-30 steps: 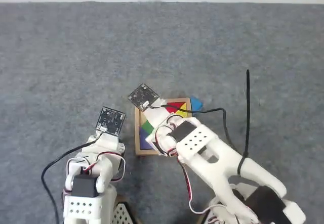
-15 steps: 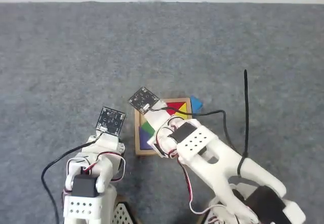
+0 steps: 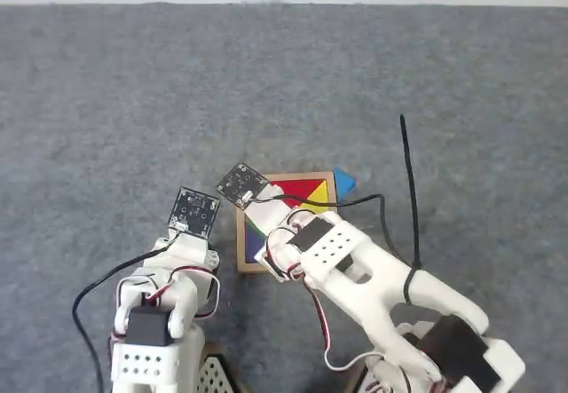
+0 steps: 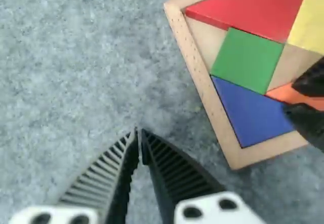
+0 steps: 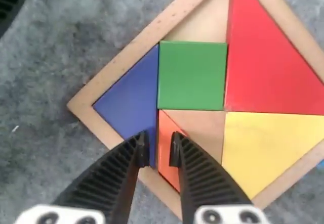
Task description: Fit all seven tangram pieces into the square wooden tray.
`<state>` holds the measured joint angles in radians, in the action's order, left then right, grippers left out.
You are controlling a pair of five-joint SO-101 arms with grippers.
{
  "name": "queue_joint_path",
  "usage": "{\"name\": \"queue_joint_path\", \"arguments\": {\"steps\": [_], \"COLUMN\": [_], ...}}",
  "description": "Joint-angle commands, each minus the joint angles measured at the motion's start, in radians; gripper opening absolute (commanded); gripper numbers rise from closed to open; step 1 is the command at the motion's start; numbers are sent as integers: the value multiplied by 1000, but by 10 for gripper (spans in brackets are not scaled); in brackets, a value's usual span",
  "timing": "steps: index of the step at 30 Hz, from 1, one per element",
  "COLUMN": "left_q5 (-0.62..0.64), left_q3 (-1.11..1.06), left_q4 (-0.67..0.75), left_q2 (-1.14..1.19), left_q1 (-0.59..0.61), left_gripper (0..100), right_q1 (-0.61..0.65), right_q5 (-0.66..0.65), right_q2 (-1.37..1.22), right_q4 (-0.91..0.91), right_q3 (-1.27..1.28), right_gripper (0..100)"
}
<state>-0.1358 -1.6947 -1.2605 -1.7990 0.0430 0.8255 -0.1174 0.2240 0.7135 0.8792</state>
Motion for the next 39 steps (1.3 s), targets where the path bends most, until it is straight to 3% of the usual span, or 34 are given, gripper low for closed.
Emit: {"name": "queue_joint_path", "arguments": {"steps": [1,10,15,21,24,39], "left_q5": [8,8,8,8,8,8], "left_q3": [12,12,12,12,12,12], "left_q4": [-6,-6,-6,-6,-6,-6], "left_q2": [-25,-25,-25,-25,-25,-25], "left_q1": [5,5,5,5,5,5], "left_gripper": [13,13,13,13,13,13], "right_q1": [-82,-361,-410,-444,-450,-549], "right_q5": [-6,-2,-2,-26,-63,-75], "right_q2": [94,240,71,-265,-371,-412], "right_q4": [-12,84,139,142,140,136], "right_q3": [-21,-117,-307,-526,-566,-549], "right_gripper": [83,84,87,188,191,191]}}
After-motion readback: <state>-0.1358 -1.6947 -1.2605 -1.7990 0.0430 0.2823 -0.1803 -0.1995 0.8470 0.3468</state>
